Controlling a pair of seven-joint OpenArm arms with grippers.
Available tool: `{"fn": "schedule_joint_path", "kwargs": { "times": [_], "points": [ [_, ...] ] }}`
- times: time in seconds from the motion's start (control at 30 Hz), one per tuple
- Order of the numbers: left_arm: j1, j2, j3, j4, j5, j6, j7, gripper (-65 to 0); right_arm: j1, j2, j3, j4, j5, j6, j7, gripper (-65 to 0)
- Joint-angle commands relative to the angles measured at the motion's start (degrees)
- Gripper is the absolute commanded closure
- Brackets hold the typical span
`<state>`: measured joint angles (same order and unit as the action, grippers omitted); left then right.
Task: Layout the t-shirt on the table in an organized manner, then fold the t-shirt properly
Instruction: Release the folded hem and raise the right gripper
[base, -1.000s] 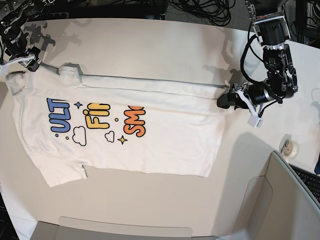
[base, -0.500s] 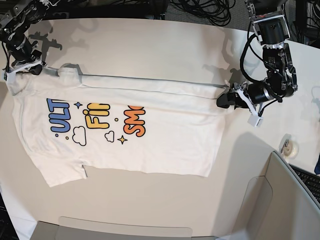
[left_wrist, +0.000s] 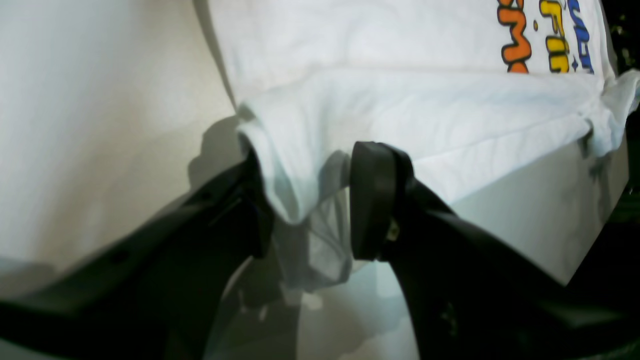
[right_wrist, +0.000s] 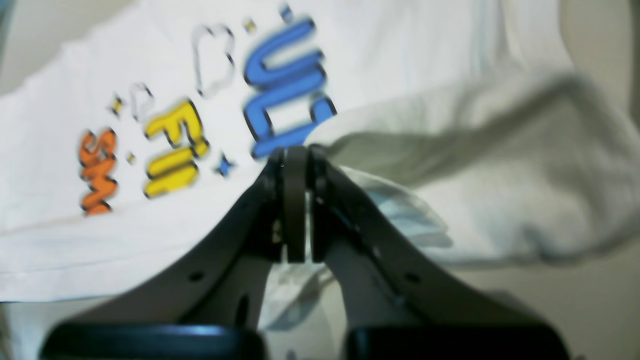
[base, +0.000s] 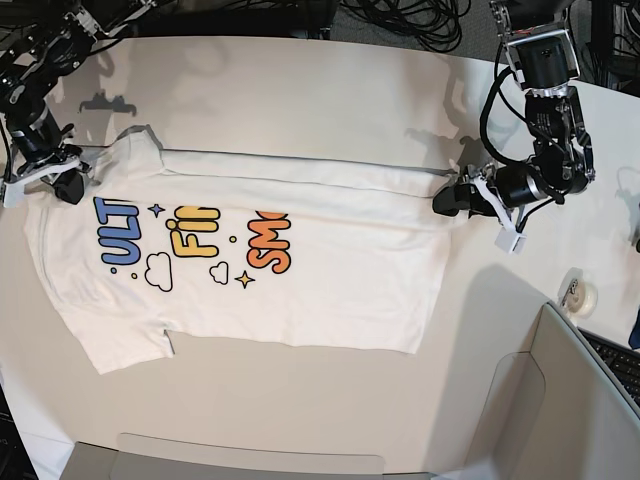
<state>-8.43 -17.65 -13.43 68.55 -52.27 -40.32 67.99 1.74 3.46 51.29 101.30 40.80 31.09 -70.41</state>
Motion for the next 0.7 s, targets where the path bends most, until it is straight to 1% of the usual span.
{"fn": "schedule_joint_path", "kwargs": {
  "times": [0.0,0.1,0.33,0.5,0.53,0.57,0.67],
  "points": [
    [-0.23,-0.33,0.29,0.41,1.77,0.32,2.04,-22.7,1.73,-0.17,0.1,-0.15,1.01,0.78,1.18,0.0],
    [-0.23,-0.33,0.38,0.41,1.77,0.32,2.12,-22.7,4.81,-0.78,0.19,-3.85,0.83,0.69,1.18,0.0],
    [-0.15,-0.33,0.38,0.41,1.77,0.32,2.3,-22.7,10.09,-0.61,0.54,-17.82,0.65,0.69,1.36,0.0],
    [-0.15,-0.33,0.46,0.41,1.77,0.32,2.39,-22.7,10.35,-0.43,0.36,-21.69,-2.95,0.69,6.54,0.0],
    [-0.15,-0.33,0.55,0.41,1.77,0.32,2.39,-22.7,10.35,-0.43,0.36,-21.78,-3.65,0.69,6.9,-1.4],
    [-0.15,-0.33,0.55,0.41,1.77,0.32,2.39,-22.7,10.26,-0.43,0.36,-21.69,-4.09,0.69,6.98,-4.3],
    [-0.15,-0.33,0.55,0.41,1.85,0.32,2.39,-22.7,10.17,-0.43,0.62,-21.34,-4.09,0.69,6.9,-15.9]
  ]
}}
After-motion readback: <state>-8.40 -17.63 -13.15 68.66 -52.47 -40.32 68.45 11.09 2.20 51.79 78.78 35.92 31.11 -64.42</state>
